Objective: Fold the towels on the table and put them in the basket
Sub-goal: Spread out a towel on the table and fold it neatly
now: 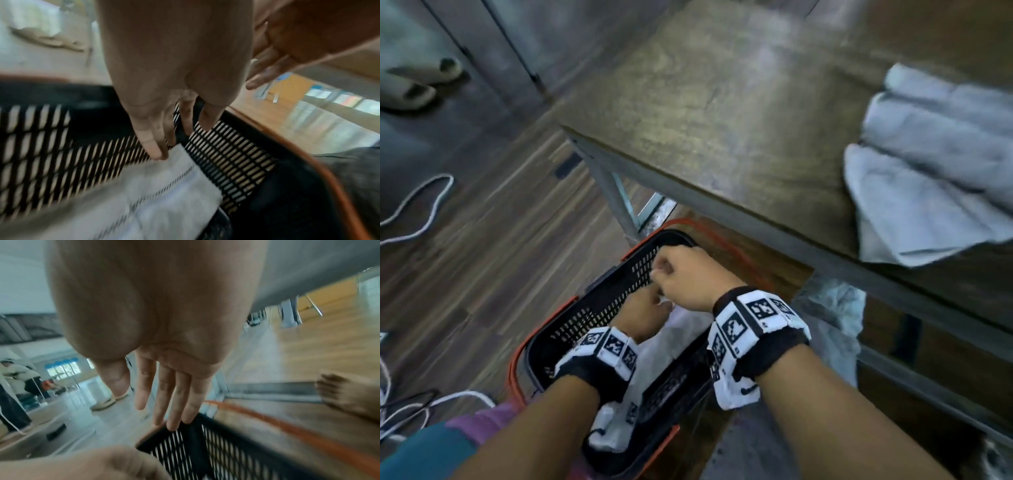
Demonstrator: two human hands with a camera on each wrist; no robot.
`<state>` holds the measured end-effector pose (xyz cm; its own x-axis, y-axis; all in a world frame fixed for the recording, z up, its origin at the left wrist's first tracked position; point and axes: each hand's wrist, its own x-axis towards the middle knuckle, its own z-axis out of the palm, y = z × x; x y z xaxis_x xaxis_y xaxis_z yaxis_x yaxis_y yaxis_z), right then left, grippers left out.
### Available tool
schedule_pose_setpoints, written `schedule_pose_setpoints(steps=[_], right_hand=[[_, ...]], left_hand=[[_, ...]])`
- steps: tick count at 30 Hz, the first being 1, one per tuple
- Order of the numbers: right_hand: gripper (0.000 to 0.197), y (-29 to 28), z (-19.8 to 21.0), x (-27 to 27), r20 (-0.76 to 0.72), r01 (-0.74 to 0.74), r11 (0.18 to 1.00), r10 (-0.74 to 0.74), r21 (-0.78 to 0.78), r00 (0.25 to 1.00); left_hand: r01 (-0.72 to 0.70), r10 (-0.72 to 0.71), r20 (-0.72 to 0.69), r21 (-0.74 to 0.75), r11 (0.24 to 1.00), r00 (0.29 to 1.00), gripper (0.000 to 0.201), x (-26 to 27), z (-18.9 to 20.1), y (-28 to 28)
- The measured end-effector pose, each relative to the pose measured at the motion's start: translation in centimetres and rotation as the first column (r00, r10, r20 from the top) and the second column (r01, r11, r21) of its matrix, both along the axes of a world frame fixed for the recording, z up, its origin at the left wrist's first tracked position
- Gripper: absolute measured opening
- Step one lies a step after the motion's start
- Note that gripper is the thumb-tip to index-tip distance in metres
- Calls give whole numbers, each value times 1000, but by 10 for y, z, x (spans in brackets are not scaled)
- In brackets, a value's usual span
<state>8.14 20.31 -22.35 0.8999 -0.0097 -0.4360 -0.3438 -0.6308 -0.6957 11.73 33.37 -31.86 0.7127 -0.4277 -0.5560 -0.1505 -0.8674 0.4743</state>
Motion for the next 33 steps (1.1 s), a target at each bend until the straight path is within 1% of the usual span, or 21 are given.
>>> schedule_pose_setpoints(steps=[2, 3, 5, 7, 9, 11, 14, 16, 19, 22, 25, 29, 33], right_hand=[[19, -8, 41, -12, 98, -2, 999, 6, -44, 995], [18, -13, 61, -20, 145, 6, 998, 4, -69, 989], [19, -29, 98, -45, 244, 38, 992, -8, -118, 970], [20, -50, 131, -75, 328, 94, 980, -32, -175, 944], [20, -76, 157, -109, 385, 169, 962, -76, -214, 920], [18, -104, 175, -143, 410, 235, 941, -120, -244, 904], [16, -148, 189, -194, 423, 341, 895, -201, -288, 884], [17, -175, 192, -228, 423, 418, 855, -271, -307, 865], [16, -211, 186, -273, 434, 541, 780, -388, -315, 813], [15, -237, 173, -311, 411, 639, 728, -518, -248, 750], [14, -254, 160, -336, 421, 708, 676, -591, -207, 688], [14, -266, 150, -345, 408, 725, 661, -617, -196, 673], [12, -269, 150, -344, 385, 720, 661, -621, -213, 683]], left_hand=[[80, -74, 128, -46, 996, 989, 19, -1, 38, -7], [92, -76, 187, -81, 992, 979, 16, -3, 58, -11], [100, -40, 306, -183, 978, 951, 14, -10, 103, -23], [132, 6, 411, -306, 943, 912, 19, -22, 149, -40], [193, 9, 448, -402, 895, 894, 12, -39, 190, -64], [261, -20, 456, -471, 842, 890, 10, -58, 222, -93], [409, -145, 493, -484, 773, 858, 13, -89, 253, -142], [512, -247, 535, -431, 743, 808, 13, -108, 264, -175], [644, -401, 572, -318, 696, 716, 13, -133, 268, -226], [715, -512, 566, -216, 665, 647, 13, -151, 261, -272], [725, -557, 562, -114, 679, 611, 25, -159, 252, -308], [693, -587, 560, 30, 720, 585, 47, -159, 239, -336], [665, -576, 618, 113, 738, 535, 44, -158, 232, -349]])
